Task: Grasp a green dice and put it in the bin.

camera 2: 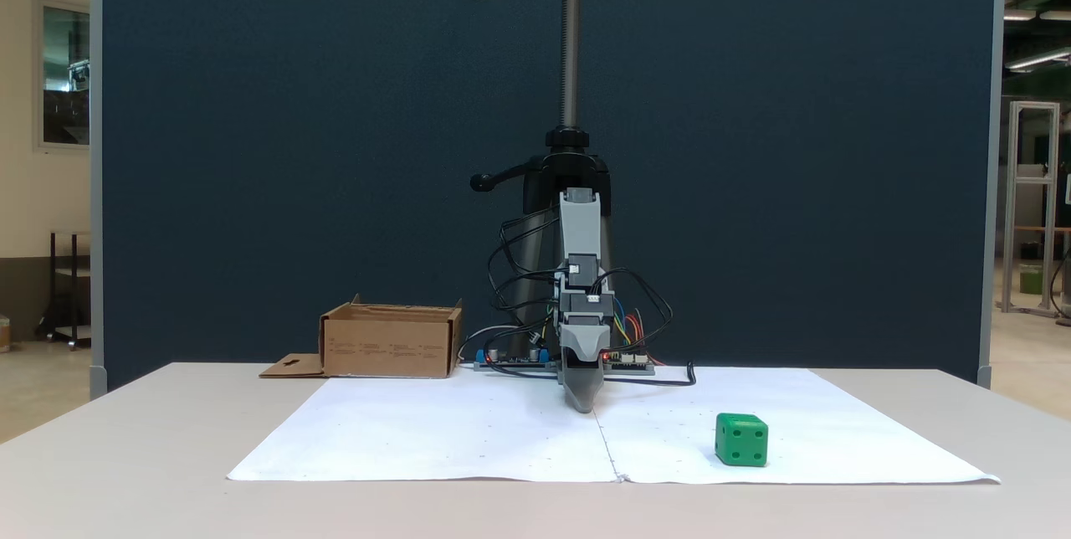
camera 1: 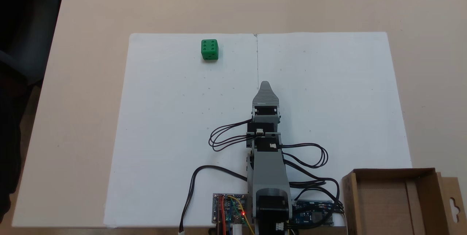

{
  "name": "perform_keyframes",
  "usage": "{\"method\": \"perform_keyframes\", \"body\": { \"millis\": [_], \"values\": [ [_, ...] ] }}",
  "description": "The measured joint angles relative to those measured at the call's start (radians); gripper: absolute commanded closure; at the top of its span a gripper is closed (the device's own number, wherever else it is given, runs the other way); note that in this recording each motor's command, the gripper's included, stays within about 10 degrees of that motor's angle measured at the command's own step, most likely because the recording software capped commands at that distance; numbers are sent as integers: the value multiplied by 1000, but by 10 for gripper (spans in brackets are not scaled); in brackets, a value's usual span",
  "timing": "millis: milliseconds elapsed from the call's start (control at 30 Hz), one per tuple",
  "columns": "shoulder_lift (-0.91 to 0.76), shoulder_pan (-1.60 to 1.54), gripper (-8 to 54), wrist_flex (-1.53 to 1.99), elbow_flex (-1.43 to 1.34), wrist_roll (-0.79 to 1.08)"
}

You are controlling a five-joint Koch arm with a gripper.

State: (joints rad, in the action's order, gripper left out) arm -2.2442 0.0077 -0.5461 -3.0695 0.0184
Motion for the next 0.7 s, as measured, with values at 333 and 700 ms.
{"method": "perform_keyframes", "body": {
  "millis": [333, 700],
  "values": [
    [0, 0, 24, 0, 0, 2],
    [0, 0, 25, 21, 21, 2]
  ]
}}
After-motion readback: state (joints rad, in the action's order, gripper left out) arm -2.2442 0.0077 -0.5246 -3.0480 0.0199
